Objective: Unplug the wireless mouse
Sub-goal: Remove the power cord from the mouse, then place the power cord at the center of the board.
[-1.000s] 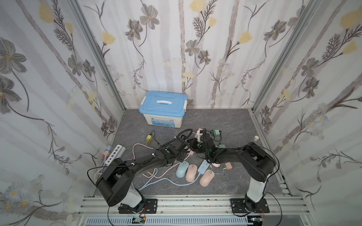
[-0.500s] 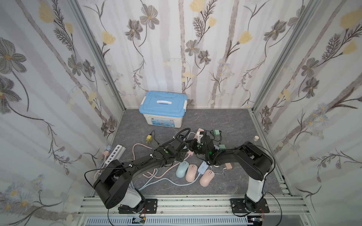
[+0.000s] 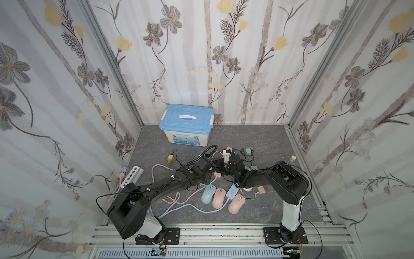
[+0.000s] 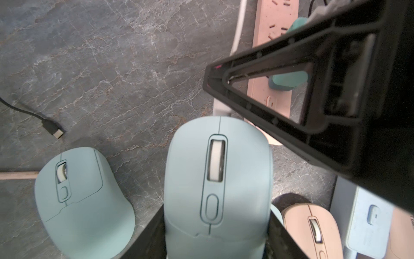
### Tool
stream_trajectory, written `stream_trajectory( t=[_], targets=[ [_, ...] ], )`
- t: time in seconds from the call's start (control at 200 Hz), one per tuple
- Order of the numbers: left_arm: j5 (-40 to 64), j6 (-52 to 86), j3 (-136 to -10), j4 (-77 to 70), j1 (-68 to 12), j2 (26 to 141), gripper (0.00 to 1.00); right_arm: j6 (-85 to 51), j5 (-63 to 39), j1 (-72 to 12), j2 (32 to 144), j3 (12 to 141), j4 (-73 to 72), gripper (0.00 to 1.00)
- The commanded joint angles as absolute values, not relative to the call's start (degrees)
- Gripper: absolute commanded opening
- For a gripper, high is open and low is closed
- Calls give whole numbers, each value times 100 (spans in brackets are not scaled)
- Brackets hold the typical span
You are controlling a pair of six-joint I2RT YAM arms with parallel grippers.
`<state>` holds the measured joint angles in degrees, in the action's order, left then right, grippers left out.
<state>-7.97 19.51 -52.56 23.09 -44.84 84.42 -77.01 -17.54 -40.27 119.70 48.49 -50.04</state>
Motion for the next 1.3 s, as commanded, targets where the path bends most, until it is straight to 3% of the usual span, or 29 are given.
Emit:
stream_trajectory(
  t=[0.0,0.25,0.45,0.609,0.819,1.024,1.294],
  targets=[
    [-919,2027,-5557,3484,-4510,8732,0,-7416,-1590,-3993,11881,5027,-5117,0],
    [-914,2060,-5512,3526,-4652,8491,0,-7237,-1823,-3938,11971,5062,-5122,0],
    [-855,3012,-5282,3205,-4658,8217,0,-7680,-1679,-3931,12032,4809,-5532,0],
    [-657,2559,-5425,3712,-4750,8351,0,-7438,-1739,-3881,11950,4887,-5177,0],
    [-1314,3013,-5332,3829,-4679,8416,0,-7369,-1889,-3909,11979,4956,-5113,0],
    [-1748,3245,-5720,3752,-4461,8541,2,-7223,-1813,-4049,11681,4897,-4898,55],
    [-1903,3320,-5823,3832,-3921,8154,5,-7007,-1554,-4186,11129,4605,-4511,70]
  ],
)
